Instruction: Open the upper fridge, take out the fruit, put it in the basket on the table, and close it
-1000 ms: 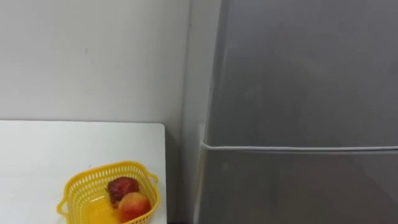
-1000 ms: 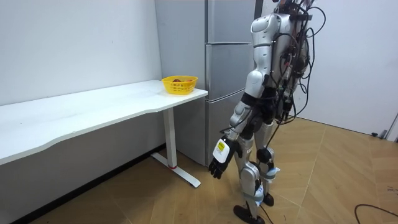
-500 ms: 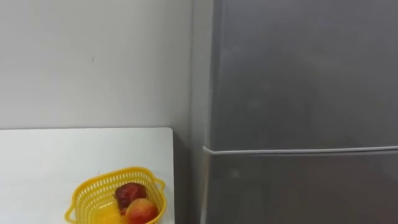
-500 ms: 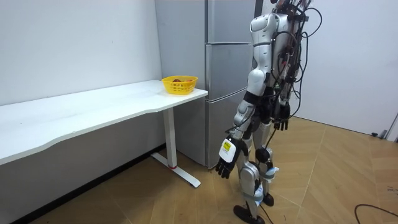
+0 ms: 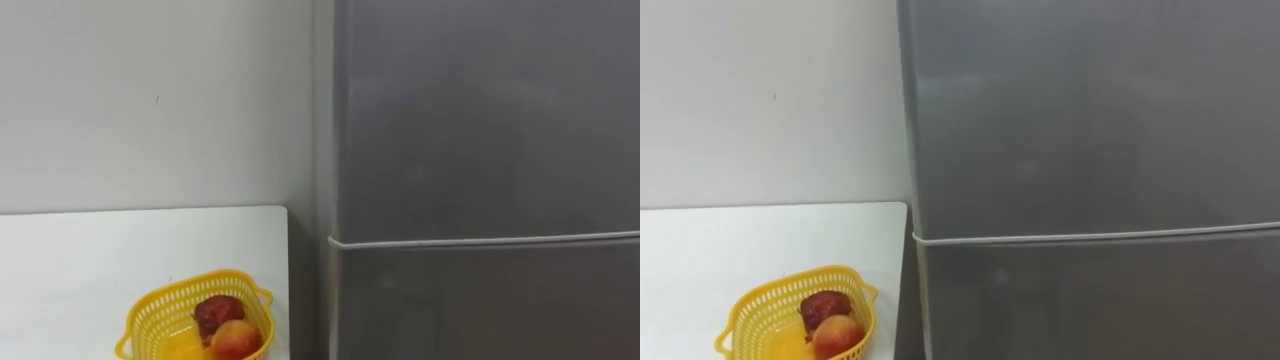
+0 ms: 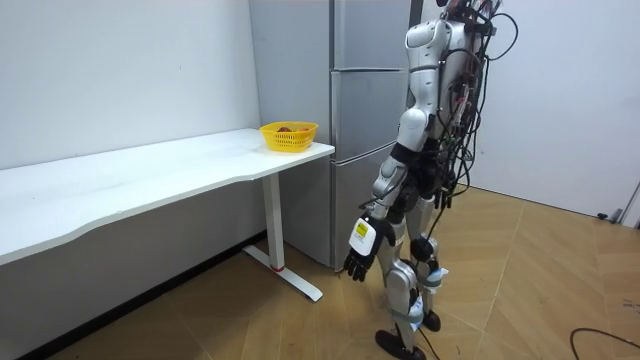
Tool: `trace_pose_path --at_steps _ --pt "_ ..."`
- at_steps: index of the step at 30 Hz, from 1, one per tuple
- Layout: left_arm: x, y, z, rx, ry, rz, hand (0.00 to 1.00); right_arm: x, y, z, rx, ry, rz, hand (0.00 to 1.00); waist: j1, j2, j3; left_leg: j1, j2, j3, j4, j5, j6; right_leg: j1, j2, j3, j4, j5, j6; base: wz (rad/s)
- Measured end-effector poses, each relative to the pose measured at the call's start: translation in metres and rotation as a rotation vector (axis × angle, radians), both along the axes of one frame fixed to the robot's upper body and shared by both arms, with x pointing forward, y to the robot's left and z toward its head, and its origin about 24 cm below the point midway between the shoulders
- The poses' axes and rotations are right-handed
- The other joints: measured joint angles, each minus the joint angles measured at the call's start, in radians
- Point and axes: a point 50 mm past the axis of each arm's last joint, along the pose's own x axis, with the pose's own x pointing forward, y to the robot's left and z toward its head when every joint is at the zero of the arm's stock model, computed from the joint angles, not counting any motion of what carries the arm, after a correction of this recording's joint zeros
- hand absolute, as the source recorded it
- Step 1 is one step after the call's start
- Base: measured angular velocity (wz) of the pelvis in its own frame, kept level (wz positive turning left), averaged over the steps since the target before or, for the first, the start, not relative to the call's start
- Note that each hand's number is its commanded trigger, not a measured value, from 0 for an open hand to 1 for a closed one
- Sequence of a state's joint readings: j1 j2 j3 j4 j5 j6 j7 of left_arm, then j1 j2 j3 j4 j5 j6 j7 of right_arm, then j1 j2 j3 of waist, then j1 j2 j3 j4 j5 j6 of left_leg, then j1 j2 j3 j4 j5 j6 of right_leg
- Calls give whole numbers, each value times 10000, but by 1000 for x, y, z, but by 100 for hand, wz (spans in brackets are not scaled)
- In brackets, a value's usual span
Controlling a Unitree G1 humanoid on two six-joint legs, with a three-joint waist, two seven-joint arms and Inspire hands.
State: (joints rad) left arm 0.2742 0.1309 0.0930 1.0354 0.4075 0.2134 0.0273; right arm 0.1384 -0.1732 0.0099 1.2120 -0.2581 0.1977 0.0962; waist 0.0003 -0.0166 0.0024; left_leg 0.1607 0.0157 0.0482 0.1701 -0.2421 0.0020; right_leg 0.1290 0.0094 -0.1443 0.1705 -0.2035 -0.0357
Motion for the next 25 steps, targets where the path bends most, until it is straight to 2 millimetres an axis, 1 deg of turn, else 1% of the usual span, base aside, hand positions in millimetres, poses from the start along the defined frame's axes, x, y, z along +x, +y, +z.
trace_pose_path --at_steps 2,5,10,13,25 --pt "0 0 0 -1 4 4 0 -1 2 0 44 68 161 0 65 3 1 -6 -14 -19 2 0 0 1 -12 -11 -1 -6 10 0" --pt "-2 0 0 -32 158 34 0 -1 1 0 -13 156 449 0 65 33 11 -13 -38 -28 1 0 0 9 -33 -13 -10 -22 35 0" --pt "-5 -2 0 -136 385 -39 0 -5 1 -1 -24 346 437 0 62 72 18 -24 -76 -34 0 1 1 13 -70 -15 -11 -39 63 0" --pt "-5 -2 -1 -180 393 -70 0 -5 3 -1 35 426 600 0 66 64 18 -28 -81 -44 0 1 1 8 -75 -26 -14 -40 65 0" --pt "3 -2 -1 -186 299 -408 0 -3 4 -1 247 441 666 0 60 33 14 1 -106 -149 34 1 2 122 -113 -230 -15 -69 83 4"
